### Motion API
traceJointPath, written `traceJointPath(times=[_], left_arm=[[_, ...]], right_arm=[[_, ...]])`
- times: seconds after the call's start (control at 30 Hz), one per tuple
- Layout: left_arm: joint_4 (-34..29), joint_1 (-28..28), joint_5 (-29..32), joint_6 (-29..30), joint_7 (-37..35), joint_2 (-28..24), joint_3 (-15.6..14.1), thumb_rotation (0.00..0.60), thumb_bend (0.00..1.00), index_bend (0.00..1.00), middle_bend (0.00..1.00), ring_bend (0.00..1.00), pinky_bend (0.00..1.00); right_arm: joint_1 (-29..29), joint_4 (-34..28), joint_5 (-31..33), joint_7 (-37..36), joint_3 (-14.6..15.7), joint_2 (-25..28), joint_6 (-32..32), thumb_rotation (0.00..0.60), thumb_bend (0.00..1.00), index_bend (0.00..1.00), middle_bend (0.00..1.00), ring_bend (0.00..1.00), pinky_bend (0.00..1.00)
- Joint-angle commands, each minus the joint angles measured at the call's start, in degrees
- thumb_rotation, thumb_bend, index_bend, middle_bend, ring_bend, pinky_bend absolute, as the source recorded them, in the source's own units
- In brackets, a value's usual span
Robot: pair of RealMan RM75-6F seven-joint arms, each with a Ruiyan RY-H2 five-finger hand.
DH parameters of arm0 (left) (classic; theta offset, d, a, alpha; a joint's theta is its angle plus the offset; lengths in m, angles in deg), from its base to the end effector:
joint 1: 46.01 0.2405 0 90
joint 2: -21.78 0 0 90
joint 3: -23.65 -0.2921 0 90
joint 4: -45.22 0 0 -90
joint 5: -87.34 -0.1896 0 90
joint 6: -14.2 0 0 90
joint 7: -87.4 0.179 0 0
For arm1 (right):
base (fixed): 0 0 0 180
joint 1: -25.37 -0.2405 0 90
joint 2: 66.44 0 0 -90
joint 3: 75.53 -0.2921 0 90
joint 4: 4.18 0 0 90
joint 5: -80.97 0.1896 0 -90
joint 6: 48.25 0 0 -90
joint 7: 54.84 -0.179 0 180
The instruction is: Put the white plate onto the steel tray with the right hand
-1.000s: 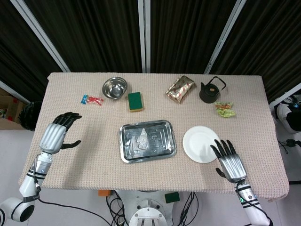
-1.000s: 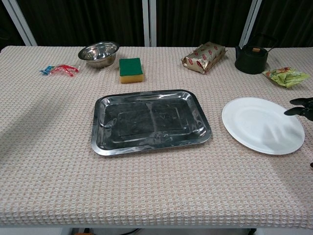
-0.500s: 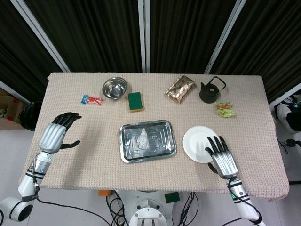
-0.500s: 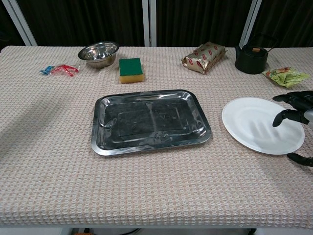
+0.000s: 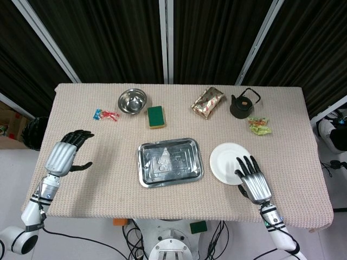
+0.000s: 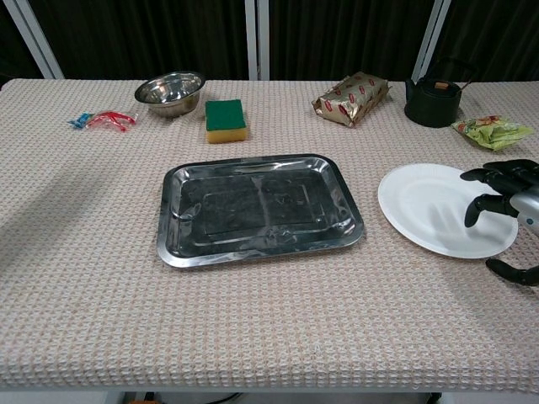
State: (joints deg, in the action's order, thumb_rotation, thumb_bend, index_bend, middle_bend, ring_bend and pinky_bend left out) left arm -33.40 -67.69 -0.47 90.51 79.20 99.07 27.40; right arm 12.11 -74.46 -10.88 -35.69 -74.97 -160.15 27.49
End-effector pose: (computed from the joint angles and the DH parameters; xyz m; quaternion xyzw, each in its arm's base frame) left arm -0.2865 0.3164 0.1073 -0.6562 -0.3723 -0.4600 0.4682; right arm -0.3018 -0.2470 -0.0063 0.7363 -0.2919 0.3296 0.5138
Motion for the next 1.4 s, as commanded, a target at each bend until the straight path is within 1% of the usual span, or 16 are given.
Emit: traceJointPath(times=[0.03,0.2,0.33,0.43,0.53,0.67,0.77,0.9,0.97,1.1,1.2,1.3,1.4], left_arm=[[0.14,-0.06,-0.06,-0.15,0.11,0.17,-0.09,0.6,0.11,0.21,0.2,0.15,0.21],[0.51,0.03,0.2,-0.1,0.13,0.31,0.01,0.6,0.11,0.21,0.2,0.15,0.21],[0.99,0.13,0.33,0.19,0.44,0.49,0.18,0.6,0.11,0.21,0.2,0.15,0.21],[1.13,0.15,0.52,0.28,0.57,0.62,0.34,0.6,0.11,0.21,0.2,0.15,0.21],[1.03,0.16,0.4,0.39,0.08,0.51,0.36,0.6,0.11,0.21,0.2,0.15,0.21],[1.0,0.19,0.34,0.37,-0.18,0.4,0.28,0.6,0.11,0.21,0.2,0.15,0.21],[1.02,0.21,0.4,0.23,-0.11,0.42,0.22,0.6,0.11,0.21,0.2,0.15,0.21],[0.92,0.27,0.27,0.4,-0.25,0.36,0.2,0.6,0.11,0.21,0.2,0.15,0.21],[0.84,0.31,0.22,0.57,-0.27,0.29,0.24,0.6,0.11,0.21,0.2,0.15,0.21],[0.73,0.34,0.17,0.71,-0.31,0.18,0.29,0.6,0.11,0.21,0.2,0.15,0.21],[0.68,0.34,0.08,0.74,-0.42,0.11,0.27,0.6,0.11,0.21,0.2,0.15,0.21],[0.66,0.38,0.05,0.81,-0.44,-0.04,0.27,0.6,0.11,0.21,0.2,0.15,0.21],[0.68,0.58,0.31,1.04,-0.78,-0.26,0.42,0.6,0.11,0.21,0.2,0.15,0.21]], right_arm=[[-0.21,0.87,-0.26,-0.04,0.16,-0.61,0.03,0.6,0.29,0.39,0.05,0.0,0.0],[-0.35,4.33,-1.41,-1.01,-0.11,-2.68,2.12,0.6,0.33,0.41,0.07,0.0,0.0],[-0.58,6.0,-1.3,-1.16,-0.08,-3.55,1.89,0.6,0.35,0.42,0.07,0.0,0.0],[-0.63,7.11,-1.79,-1.45,0.02,-4.16,2.64,0.6,0.36,0.46,0.07,0.0,0.0],[-0.49,8.72,-2.97,-2.76,0.05,-5.02,4.9,0.6,0.39,0.5,0.09,0.0,0.0],[-0.35,10.65,-4.12,-4.55,-0.21,-6.01,7.76,0.6,0.43,0.59,0.13,0.0,0.0],[-0.44,11.86,-4.7,-5.73,-0.47,-6.51,9.32,0.6,0.44,0.65,0.15,0.0,0.0],[-0.65,12.94,-5.43,-7.49,-0.92,-6.88,11.36,0.6,0.47,0.7,0.18,0.0,0.0],[-0.83,13.54,-5.93,-8.54,-1.29,-7.01,12.82,0.6,0.51,0.72,0.2,0.0,0.0],[-1.35,14.77,-7.28,-10.42,-2.26,-7.38,16.48,0.6,0.55,0.8,0.24,0.0,0.0],[-2.45,15.91,-8.64,-12.61,-3.64,-7.78,20.07,0.6,0.6,0.88,0.28,0.0,0.0],[-3.96,15.94,-9.45,-13.16,-4.7,-7.51,21.2,0.6,0.61,0.92,0.3,0.0,0.0],[-6.19,14.71,-10.95,-12.57,-5.5,-6.79,21.58,0.6,0.61,0.94,0.31,0.0,0.0]])
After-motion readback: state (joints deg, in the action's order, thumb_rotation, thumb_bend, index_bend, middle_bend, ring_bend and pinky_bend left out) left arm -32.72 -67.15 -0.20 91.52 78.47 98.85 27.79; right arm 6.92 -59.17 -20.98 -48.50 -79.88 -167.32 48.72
